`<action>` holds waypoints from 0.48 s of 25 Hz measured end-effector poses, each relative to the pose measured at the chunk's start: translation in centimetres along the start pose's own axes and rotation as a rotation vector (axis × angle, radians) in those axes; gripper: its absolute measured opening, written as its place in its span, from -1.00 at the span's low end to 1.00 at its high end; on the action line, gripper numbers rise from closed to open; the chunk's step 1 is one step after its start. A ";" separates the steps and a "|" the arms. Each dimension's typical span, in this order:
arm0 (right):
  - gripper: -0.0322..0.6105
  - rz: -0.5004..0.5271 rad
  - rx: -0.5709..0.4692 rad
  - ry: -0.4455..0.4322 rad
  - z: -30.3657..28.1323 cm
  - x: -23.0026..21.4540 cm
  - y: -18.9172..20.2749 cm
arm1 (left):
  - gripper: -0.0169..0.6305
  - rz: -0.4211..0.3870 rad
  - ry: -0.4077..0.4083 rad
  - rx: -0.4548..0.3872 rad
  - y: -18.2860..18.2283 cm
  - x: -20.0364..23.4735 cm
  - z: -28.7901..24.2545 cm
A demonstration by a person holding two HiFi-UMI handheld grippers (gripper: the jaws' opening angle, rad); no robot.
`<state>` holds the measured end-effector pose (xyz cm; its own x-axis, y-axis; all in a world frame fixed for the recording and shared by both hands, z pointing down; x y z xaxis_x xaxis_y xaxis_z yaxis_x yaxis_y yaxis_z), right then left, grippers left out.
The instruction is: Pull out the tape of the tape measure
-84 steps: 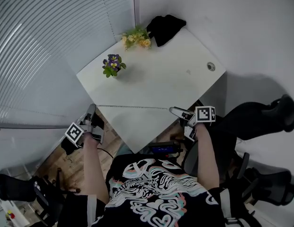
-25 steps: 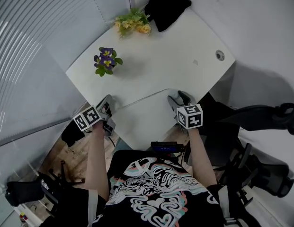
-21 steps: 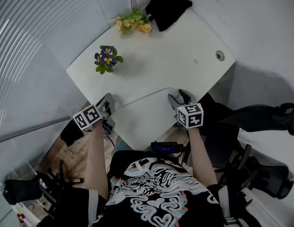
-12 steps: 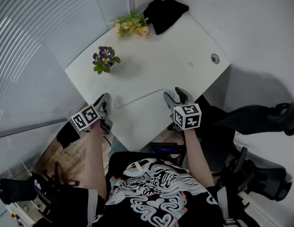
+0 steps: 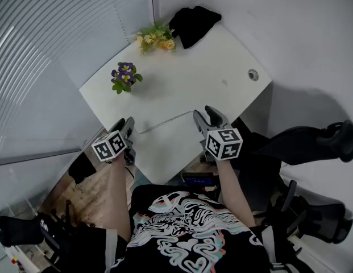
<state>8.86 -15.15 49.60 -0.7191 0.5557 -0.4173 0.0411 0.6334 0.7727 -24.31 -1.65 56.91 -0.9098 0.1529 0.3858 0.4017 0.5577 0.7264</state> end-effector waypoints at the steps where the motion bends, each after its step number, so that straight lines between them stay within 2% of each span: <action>1: -0.32 -0.003 -0.012 -0.004 0.1 0.2 -0.1 | -0.39 -0.007 0.011 -0.012 -0.2 -0.6 0.1; 5: -0.39 0.006 -0.042 -0.016 0.5 1.2 -0.6 | -0.44 -0.071 0.047 -0.060 -1.7 -3.1 0.6; 7: -0.53 0.018 -0.063 -0.020 1.0 1.7 -0.9 | -0.49 -0.103 0.069 -0.091 -2.6 -4.4 1.0; 10: -0.64 0.030 -0.102 -0.014 1.7 2.5 -1.4 | -0.65 -0.139 0.112 -0.149 -4.1 -6.2 2.0; 12: -0.79 0.051 -0.120 0.006 2.0 3.0 -1.8 | -0.77 -0.166 0.132 -0.189 -5.1 -7.3 2.7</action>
<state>7.96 -13.57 45.99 -0.7222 0.5824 -0.3732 -0.0052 0.5350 0.8449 -20.04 -3.34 48.87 -0.9482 -0.0424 0.3149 0.2723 0.4026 0.8740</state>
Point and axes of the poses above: the fingertips, and each gripper's own axes: z backward along the fingers, x to its left, y out of its underside, the point moved 9 cm from there along z, backward along the fingers, and after that the axes turned 11 degrees about -z, right-handed, at the moved point
